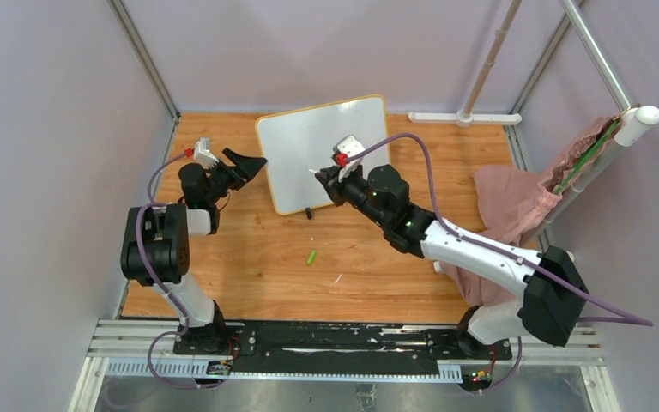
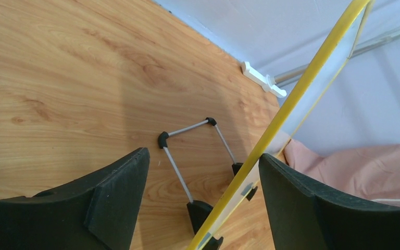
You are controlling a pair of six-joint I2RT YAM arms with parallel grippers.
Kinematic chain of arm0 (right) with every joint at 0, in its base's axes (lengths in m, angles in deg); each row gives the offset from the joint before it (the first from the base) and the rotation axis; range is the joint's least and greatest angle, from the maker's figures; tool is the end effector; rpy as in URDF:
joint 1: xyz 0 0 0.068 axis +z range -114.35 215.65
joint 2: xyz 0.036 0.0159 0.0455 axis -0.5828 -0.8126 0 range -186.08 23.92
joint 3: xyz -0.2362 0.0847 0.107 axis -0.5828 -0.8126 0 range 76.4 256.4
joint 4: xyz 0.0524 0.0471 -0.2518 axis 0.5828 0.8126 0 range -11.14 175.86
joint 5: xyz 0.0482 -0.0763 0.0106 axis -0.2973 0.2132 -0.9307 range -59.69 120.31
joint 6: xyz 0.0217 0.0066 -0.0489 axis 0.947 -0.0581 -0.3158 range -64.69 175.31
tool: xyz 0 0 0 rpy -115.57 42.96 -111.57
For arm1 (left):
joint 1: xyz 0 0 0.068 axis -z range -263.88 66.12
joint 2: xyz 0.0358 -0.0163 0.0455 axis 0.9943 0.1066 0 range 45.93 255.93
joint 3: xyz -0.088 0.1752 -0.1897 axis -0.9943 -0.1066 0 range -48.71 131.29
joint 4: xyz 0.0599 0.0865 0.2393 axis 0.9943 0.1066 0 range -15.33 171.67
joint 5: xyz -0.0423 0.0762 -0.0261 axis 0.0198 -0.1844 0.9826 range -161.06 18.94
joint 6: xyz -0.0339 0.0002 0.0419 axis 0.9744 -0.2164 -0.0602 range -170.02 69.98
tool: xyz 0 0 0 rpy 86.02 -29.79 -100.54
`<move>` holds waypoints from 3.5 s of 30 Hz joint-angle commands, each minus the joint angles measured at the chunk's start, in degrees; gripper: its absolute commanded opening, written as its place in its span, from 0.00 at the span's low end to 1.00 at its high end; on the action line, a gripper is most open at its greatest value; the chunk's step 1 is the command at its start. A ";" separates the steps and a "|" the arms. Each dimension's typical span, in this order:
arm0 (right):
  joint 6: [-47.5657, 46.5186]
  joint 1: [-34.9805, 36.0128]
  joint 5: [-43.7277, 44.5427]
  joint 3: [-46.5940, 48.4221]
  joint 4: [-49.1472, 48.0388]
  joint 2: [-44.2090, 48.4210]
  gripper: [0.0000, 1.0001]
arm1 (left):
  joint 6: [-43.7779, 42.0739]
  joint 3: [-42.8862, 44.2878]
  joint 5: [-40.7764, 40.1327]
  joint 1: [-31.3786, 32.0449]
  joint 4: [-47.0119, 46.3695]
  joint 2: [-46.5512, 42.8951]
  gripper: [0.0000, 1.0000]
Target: Write a sentence on the whiteboard
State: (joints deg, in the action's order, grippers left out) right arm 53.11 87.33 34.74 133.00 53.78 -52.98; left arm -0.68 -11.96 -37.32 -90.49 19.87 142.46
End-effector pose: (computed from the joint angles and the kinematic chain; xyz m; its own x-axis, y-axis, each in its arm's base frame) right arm 0.2005 0.2492 0.3510 0.0798 0.0393 -0.9960 -0.7321 0.6805 -0.0318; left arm 0.3285 0.0180 0.1854 -0.4005 -0.6816 -0.6124 0.2303 0.5721 -0.7872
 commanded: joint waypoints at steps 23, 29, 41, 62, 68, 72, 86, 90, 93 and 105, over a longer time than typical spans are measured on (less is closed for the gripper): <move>4.36 -1.53 0.66 14.43 -14.80 -21.07 0.00 | 16.33 0.11 10.24 1.33 -31.05 10.32 0.54; 5.94 -2.14 -1.92 16.68 -14.64 -23.34 0.00 | 16.01 0.43 10.79 1.51 -31.10 11.11 0.47; 7.77 -2.46 -2.67 18.69 -14.85 -27.22 0.00 | 16.07 0.92 11.09 1.51 -31.72 12.05 0.33; 10.00 -3.38 0.14 21.54 -18.29 -31.70 0.00 | 15.94 0.92 10.93 1.45 -32.88 12.74 0.08; 10.07 -3.74 0.32 22.62 -18.55 -32.71 0.00 | 15.83 0.95 10.92 1.49 -33.20 12.98 0.06; 10.06 -3.84 0.32 23.43 -18.52 -33.19 0.00 | 15.68 0.90 10.88 1.48 -33.17 12.82 0.04; 10.42 -4.68 0.36 25.14 -17.46 -35.06 0.00 | 14.91 0.60 10.98 1.47 -33.48 12.21 0.03; 10.81 -4.83 0.02 25.12 -17.29 -35.29 0.00 | 14.98 0.72 11.00 1.43 -33.52 12.11 0.03; 10.95 -4.83 -0.16 24.91 -17.12 -35.25 0.00 | 14.97 0.69 10.91 1.44 -33.58 12.02 0.02; 11.05 -4.92 0.23 22.81 -16.78 -34.60 0.00 | 14.95 0.58 10.82 1.49 -33.56 11.62 0.01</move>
State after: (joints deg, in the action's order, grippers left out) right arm 63.43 83.09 34.02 155.77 37.98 -87.36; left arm 14.25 -12.00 -26.43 -89.27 -10.34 154.77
